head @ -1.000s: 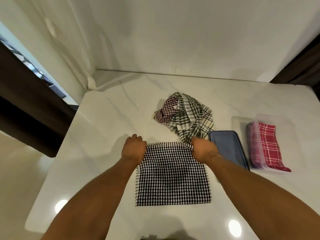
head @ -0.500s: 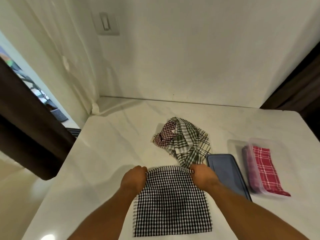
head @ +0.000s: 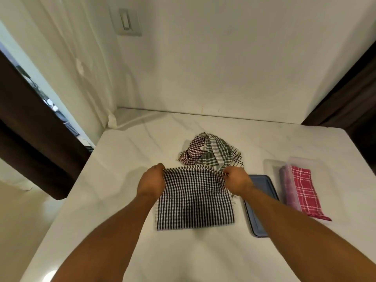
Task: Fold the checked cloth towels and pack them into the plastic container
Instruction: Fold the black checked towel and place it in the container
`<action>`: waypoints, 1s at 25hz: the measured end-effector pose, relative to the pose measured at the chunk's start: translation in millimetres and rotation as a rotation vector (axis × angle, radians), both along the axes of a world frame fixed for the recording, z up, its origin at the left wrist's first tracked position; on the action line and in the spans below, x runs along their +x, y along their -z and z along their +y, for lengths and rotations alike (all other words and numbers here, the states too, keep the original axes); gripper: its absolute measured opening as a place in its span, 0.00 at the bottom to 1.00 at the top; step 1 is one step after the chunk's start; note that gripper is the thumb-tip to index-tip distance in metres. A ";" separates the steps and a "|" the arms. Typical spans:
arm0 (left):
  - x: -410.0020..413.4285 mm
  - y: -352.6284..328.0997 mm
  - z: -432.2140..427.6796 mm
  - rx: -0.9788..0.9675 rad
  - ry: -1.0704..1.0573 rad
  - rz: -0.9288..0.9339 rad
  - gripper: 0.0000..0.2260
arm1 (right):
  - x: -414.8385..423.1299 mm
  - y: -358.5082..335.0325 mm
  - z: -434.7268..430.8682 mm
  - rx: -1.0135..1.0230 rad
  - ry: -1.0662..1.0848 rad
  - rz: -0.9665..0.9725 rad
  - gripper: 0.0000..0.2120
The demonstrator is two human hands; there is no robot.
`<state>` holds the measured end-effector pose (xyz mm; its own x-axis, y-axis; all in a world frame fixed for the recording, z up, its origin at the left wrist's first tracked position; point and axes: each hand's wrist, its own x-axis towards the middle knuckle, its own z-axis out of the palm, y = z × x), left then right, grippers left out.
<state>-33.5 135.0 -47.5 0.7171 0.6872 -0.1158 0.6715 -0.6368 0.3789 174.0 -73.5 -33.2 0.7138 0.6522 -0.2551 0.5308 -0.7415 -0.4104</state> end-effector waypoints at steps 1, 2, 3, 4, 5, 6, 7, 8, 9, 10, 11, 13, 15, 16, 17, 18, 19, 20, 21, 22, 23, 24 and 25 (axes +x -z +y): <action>3.2 -6.5 -0.7 0.021 0.005 -0.036 0.12 | 1.2 -5.8 2.8 0.009 0.003 -0.040 0.12; 4.9 -13.1 -2.4 0.037 0.010 -0.065 0.12 | 2.2 -12.7 3.4 0.024 0.009 -0.075 0.12; 5.7 -20.1 -2.2 0.047 0.008 -0.096 0.12 | 4.4 -20.3 4.7 0.025 0.006 -0.098 0.12; 6.5 -27.7 -0.3 0.055 0.006 -0.132 0.12 | 6.5 -29.2 4.8 0.032 -0.011 -0.129 0.13; 7.7 -35.7 1.6 0.067 0.005 -0.181 0.13 | 8.3 -39.2 3.8 0.061 -0.017 -0.172 0.14; 10.0 -45.6 3.3 0.092 0.006 -0.243 0.14 | 10.2 -50.2 3.3 0.133 -0.008 -0.228 0.15; 13.2 -56.6 4.7 0.133 0.016 -0.311 0.14 | 11.7 -60.1 2.8 0.240 0.027 -0.279 0.16; 17.1 -66.8 5.4 0.183 0.029 -0.378 0.14 | 12.1 -70.0 1.0 0.357 0.075 -0.324 0.17; 21.3 -75.6 5.5 0.235 0.033 -0.433 0.13 | 11.8 -76.8 -1.9 0.453 0.118 -0.373 0.18; 23.1 -81.6 4.4 0.283 0.029 -0.465 0.12 | 8.4 -81.4 -6.6 0.507 0.133 -0.419 0.18; 22.2 -83.9 3.0 0.325 0.027 -0.462 0.11 | 4.6 -80.1 -13.8 0.509 0.108 -0.456 0.16; 10.7 -76.0 0.3 0.380 0.068 -0.347 0.10 | -4.8 -65.6 -33.3 0.351 -0.037 -0.446 0.10; -11.3 -53.0 -7.9 0.375 0.218 -0.142 0.12 | -17.8 -41.0 -56.2 0.081 -0.203 -0.312 0.09; -24.1 -38.7 -14.1 0.363 0.315 -0.034 0.13 | -24.9 -28.1 -65.9 -0.030 -0.256 -0.245 0.09; -37.6 -24.9 -22.7 0.348 0.413 0.063 0.13 | -33.1 -15.7 -75.3 -0.116 -0.288 -0.198 0.09; -49.9 -12.9 -32.3 0.328 0.497 0.141 0.13 | -41.0 -4.2 -83.7 -0.198 -0.310 -0.155 0.09; -61.4 -1.7 -42.4 0.297 0.564 0.207 0.12 | -48.6 7.3 -91.1 -0.288 -0.327 -0.105 0.10; -71.5 8.6 -53.1 0.253 0.623 0.265 0.10 | -57.0 17.6 -98.3 -0.393 -0.351 -0.049 0.12; -79.8 16.9 -63.7 0.198 0.664 0.315 0.10 | -65.3 27.7 -104.7 -0.498 -0.375 0.002 0.13; -85.9 24.0 -72.3 0.147 0.690 0.360 0.11 | -73.4 35.5 -109.9 -0.576 -0.396 0.038 0.15; -90.0 30.2 -79.5 0.108 0.706 0.404 0.11 | -79.9 42.4 -114.1 -0.623 -0.407 0.057 0.16; -92.3 35.4 -84.8 0.074 0.713 0.449 0.11 | -84.9 46.2 -116.8 -0.639 -0.414 0.061 0.16; -93.8 39.7 -89.5 0.035 0.713 0.489 0.11 | -88.6 49.0 -118.1 -0.645 -0.419 0.059 0.17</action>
